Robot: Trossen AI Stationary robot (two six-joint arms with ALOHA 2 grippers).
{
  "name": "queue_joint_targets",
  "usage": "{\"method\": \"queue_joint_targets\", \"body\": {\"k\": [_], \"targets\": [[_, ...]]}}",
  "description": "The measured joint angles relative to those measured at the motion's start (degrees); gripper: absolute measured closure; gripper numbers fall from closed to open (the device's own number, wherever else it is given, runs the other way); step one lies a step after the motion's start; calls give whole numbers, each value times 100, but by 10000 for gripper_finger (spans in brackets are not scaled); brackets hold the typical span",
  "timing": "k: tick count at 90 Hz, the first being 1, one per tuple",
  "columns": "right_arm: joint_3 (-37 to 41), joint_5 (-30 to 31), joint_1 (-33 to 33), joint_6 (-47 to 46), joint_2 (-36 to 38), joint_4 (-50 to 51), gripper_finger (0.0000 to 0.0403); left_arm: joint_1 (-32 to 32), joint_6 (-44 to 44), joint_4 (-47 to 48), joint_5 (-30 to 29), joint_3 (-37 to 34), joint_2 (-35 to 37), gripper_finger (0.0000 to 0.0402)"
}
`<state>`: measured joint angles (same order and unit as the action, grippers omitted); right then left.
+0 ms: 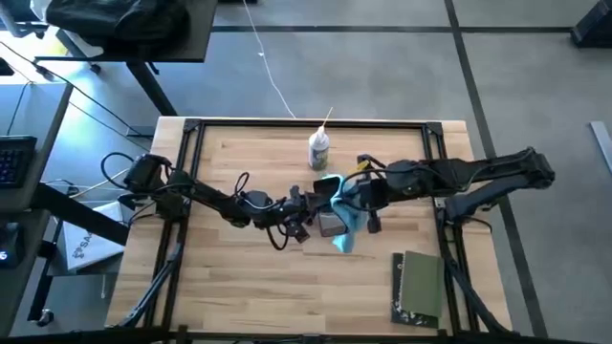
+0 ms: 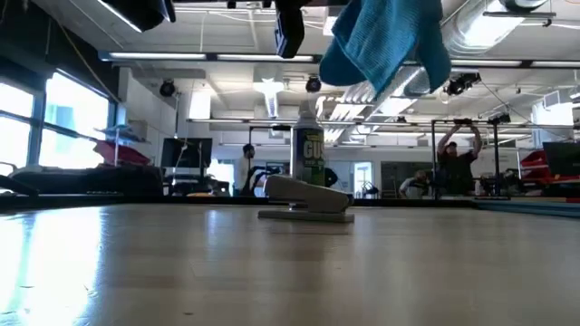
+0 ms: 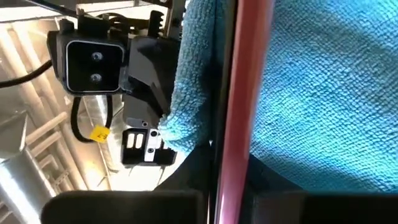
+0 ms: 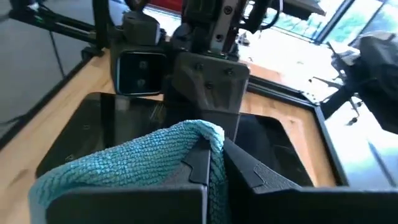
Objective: Apply microfiber cloth
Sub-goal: Wipe the pink phone with the blue microfiber cloth
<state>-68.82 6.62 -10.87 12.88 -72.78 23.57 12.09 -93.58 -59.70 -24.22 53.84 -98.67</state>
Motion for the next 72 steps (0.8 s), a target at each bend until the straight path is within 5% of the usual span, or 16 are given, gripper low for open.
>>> {"method": "queue_joint_targets", "body": {"k": [24, 39, 58, 72], "targets": [[-2, 5, -356, -366, -561, -392, 403, -403, 442, 493, 31, 0, 0, 392], [28, 303, -634, -817, -864, -431, 403, -661, 867, 854, -524, 4, 1, 392], [28, 1346, -1278, -1470, -772, -286, 403, -631, 1456, 867, -911, -199, 0, 392], [7, 2770, -1810, -2505, -558, 694, 403, -401, 2144, 884, -945, -546, 15, 392]]}}
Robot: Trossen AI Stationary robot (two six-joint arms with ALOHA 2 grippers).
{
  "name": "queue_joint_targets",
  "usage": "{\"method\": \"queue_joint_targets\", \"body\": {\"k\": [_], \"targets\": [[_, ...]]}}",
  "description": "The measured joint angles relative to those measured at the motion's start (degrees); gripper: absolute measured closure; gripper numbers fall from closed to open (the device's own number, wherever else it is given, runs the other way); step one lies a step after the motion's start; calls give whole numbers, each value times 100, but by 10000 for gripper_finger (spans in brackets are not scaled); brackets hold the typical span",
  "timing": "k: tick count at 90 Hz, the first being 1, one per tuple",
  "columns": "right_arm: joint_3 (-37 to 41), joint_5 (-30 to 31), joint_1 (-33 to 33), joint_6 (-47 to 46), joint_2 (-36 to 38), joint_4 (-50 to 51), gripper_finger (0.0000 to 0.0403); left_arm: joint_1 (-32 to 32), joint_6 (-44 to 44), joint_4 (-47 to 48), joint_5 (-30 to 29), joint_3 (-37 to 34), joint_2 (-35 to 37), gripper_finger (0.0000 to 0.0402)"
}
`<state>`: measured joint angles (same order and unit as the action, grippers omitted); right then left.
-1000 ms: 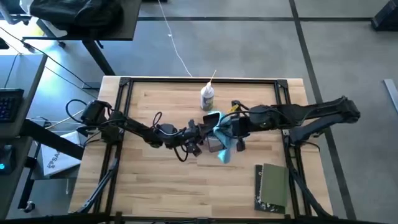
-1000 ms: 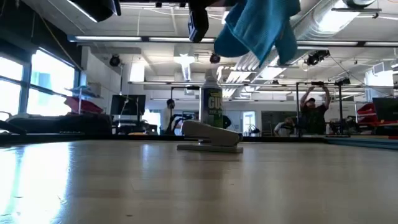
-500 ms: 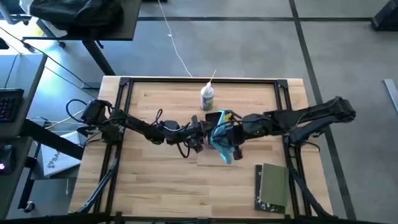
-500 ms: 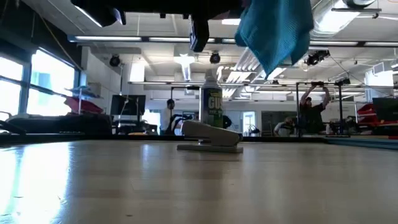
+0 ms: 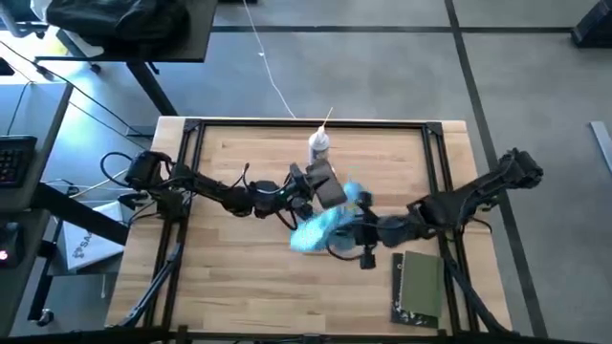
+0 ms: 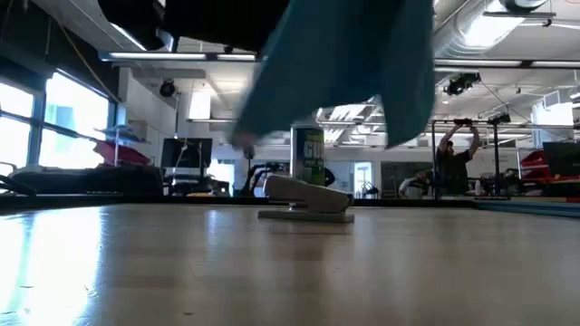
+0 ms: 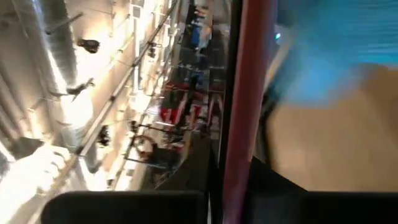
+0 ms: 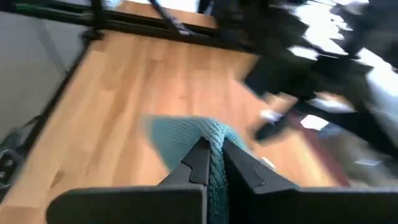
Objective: Apply microfiber cloth
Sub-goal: Wipe the pink phone with the blue microfiber cloth
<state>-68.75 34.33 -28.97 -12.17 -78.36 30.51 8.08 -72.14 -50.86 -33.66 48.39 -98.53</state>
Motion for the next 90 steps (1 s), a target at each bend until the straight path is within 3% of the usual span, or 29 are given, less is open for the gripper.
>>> {"method": "queue_joint_targets", "body": {"k": [9, 21, 34, 47, 66, 90], "targets": [[4, 776, -201, -1190, -18, 1149, 403, 225, 342, 29, -230, -315, 65, 392], [252, 1269, -299, -3002, 2, 2479, 403, 619, 549, 17, -771, -770, 273, 392], [853, 1273, -282, -4983, 2, 3568, 403, 1090, 718, -9, -1558, -1227, 674, 392], [1764, 828, -259, -6537, 129, 3870, 403, 1575, 795, 39, -2589, -1762, 1121, 391], [2794, -78, -258, -7242, 610, 3624, 403, 2150, 1092, 175, -3998, -2736, 1716, 383], [3141, -1355, 25, -6891, 1286, 3075, 402, 2270, 2147, 264, -4032, -3520, 1747, 381]]}}
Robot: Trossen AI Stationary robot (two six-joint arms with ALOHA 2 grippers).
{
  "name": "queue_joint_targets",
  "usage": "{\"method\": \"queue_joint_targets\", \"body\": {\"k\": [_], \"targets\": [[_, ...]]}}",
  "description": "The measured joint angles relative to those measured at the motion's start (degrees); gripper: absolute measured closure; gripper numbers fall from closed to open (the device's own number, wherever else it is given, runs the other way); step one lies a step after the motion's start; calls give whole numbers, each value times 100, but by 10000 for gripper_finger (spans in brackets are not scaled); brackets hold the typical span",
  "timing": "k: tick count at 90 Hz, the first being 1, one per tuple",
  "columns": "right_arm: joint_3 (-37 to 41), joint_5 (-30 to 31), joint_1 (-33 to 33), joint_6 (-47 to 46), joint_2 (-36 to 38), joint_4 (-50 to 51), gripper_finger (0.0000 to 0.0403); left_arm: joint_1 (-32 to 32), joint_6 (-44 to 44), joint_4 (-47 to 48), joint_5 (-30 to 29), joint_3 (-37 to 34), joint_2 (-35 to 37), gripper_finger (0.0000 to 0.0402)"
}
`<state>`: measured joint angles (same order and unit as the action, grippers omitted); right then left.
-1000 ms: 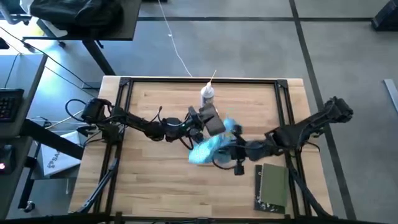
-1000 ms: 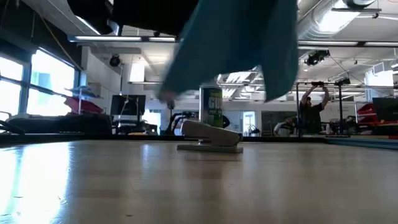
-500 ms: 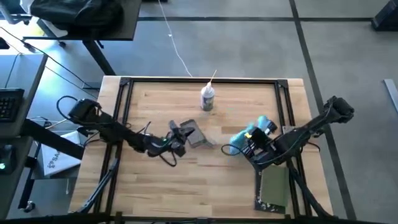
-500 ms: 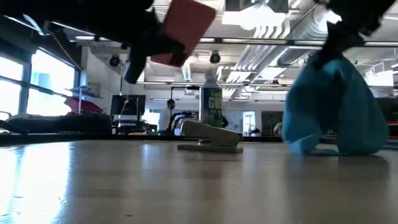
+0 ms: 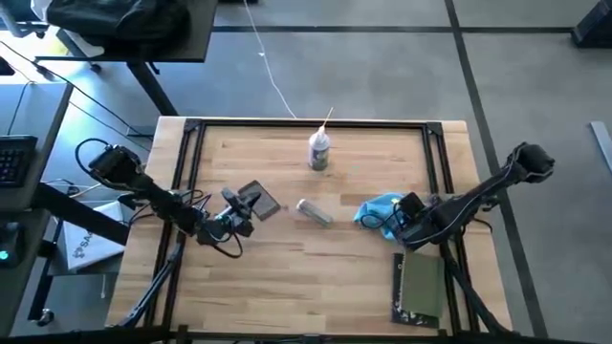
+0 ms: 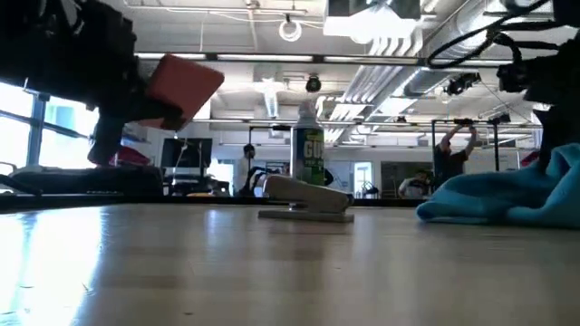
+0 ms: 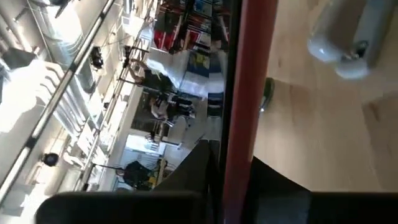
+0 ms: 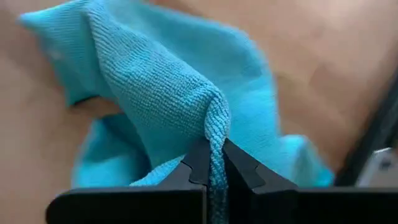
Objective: Apply microfiber cloth
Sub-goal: Wipe the pink phone with the blue microfiber cloth
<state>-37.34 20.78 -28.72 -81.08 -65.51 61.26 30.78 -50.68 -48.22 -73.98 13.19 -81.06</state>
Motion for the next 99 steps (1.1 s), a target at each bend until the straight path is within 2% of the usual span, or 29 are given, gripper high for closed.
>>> {"method": "queue_joint_targets", "body": {"k": [10, 20, 27, 38, 52, 59, 70, 81, 99], "targets": [[-2, -467, 219, 381, 218, -378, 402, 1, 755, 545, 272, -101, 2, 381], [-106, -470, 392, 699, 340, -296, 401, 4, 1554, 1631, 798, -119, -2, 381], [-234, -450, 567, 1007, 408, -147, 392, -81, 2471, 2547, 1341, -24, 16, 381], [-507, -448, 910, 1514, 406, 152, 356, -380, 3933, 4382, 2550, 434, 76, 391], [-607, -420, 1322, 1946, 411, 403, 295, -590, 4751, 6729, 2694, 1056, 62, 394], [-599, -430, 1465, 2081, 404, 429, 265, -673, 5201, 7707, 2980, 1336, 44, 389], [-597, -494, 1562, 2207, 401, 349, 218, -776, 5541, 8102, 3684, 1635, 50, 378], [-714, -482, 1560, 2258, 398, 291, 171, -827, 5925, 8345, 4037, 1771, 55, 362], [-1204, -260, 1588, 2746, 412, 277, 108, -920, 6856, 8910, 4757, 2018, 44, 309]]}}
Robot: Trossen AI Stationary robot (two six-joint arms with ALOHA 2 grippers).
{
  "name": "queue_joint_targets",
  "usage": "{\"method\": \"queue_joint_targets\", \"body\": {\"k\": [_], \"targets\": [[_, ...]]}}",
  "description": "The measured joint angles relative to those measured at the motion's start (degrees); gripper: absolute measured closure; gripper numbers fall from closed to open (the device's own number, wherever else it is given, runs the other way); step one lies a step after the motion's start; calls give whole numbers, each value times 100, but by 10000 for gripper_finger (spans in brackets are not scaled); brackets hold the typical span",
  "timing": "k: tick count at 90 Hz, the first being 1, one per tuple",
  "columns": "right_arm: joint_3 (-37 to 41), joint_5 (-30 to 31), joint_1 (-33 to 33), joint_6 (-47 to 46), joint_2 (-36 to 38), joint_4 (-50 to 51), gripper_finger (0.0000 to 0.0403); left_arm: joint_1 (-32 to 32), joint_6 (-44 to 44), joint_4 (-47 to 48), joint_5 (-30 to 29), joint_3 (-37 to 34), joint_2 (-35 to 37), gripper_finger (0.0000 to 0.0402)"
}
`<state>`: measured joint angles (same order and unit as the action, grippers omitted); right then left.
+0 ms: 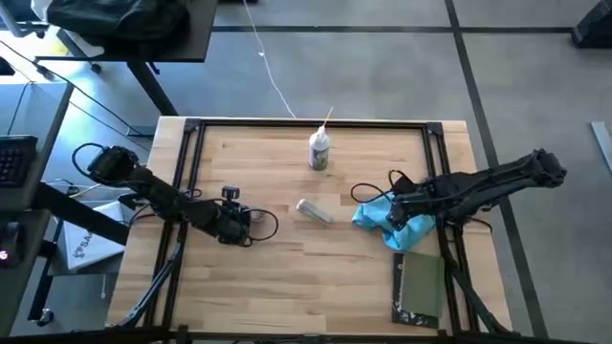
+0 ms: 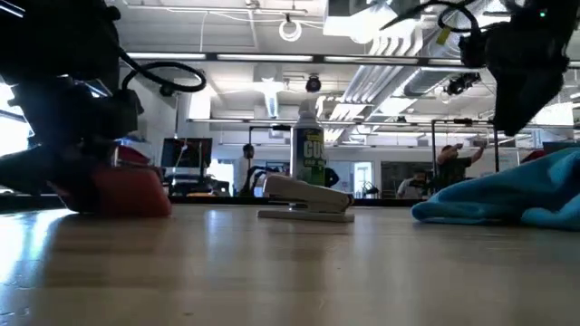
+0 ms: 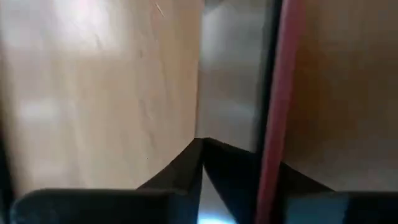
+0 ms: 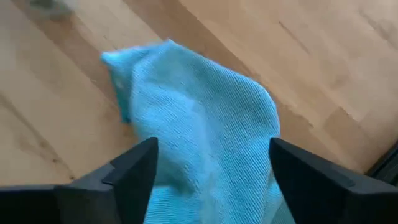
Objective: Apply microfiber cloth
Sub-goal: Wipe the pink phone with the blue microfiber cloth
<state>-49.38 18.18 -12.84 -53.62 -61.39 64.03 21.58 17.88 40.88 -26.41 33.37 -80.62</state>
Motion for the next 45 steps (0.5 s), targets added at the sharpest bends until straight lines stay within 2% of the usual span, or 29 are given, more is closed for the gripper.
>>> {"method": "queue_joint_targets", "body": {"k": [9, 21, 38, 45], "targets": [[-314, 289, 64, 327, -1, 52, 92, -115, 656, 730, 551, 119, 0, 279], [-666, 683, 200, 673, 83, 182, 87, -207, 1942, 1539, 1096, 129, 13, 252], [-799, 816, 317, 876, 494, 240, 87, -95, 3303, 2158, 2567, 116, 12, 244], [-782, 819, 317, 843, 720, 282, 86, 39, 3514, 2203, 2844, 110, 13, 244]]}}
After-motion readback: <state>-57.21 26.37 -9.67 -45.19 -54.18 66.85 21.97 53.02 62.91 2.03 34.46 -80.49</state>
